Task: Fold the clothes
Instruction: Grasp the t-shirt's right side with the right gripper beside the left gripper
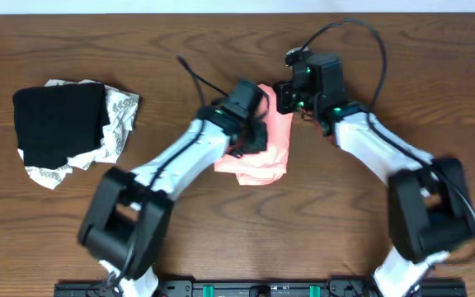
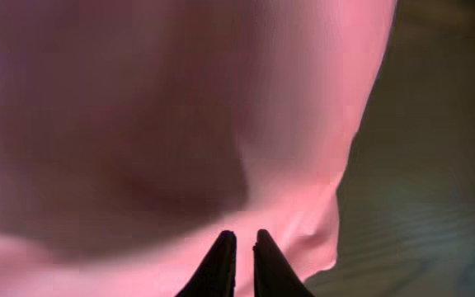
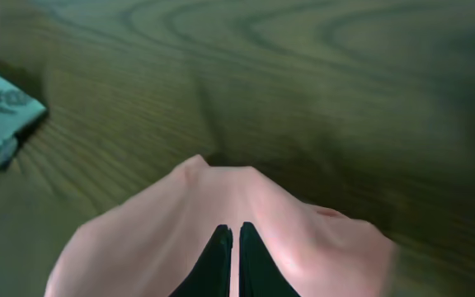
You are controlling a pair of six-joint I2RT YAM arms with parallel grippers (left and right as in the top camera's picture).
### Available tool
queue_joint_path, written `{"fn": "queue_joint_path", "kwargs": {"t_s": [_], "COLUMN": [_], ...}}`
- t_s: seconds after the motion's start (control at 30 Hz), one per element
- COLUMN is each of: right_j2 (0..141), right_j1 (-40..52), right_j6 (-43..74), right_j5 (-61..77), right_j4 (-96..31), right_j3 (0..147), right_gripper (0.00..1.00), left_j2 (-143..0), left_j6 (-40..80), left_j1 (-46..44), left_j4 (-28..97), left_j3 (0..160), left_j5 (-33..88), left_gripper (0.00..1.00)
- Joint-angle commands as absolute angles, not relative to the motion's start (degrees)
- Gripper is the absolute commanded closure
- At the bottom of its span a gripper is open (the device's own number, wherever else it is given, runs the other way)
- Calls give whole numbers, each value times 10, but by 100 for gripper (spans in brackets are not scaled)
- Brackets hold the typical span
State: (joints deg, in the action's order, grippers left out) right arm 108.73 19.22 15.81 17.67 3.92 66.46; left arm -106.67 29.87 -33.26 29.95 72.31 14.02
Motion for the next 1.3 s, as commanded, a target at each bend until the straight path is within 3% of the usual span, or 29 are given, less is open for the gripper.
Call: {"fn": "queue_joint_path", "kwargs": {"t_s": [0.0, 0.13, 0.53, 0.93, 1.13, 1.27], "right_j2": [1130, 1155, 1156, 1038, 1067, 1119], "right_j1": [183, 162, 94, 94, 116, 136], "right_j6": [236, 248, 156, 122, 132, 133], "right_j5": [228, 224, 206, 223, 242, 240], "right_j4": [72, 51, -187, -67, -25, 20], "right_j3": [663, 664, 664, 664, 664, 664], "right_gripper": [95, 95, 98, 99, 99, 99], "left_j2": [-1085, -1087, -1087, -1088, -1088, -1089], "left_j6": [336, 338, 303, 303, 303, 303], "left_j1": [-343, -347, -293, -293, -318, -325], "left_j4": [305, 323, 331, 369, 421, 394], "left_j3": [715, 715, 715, 715, 712, 703], "left_j5": [148, 133, 79, 112, 113, 104], "left_gripper": [91, 91, 90, 90, 90, 90]}}
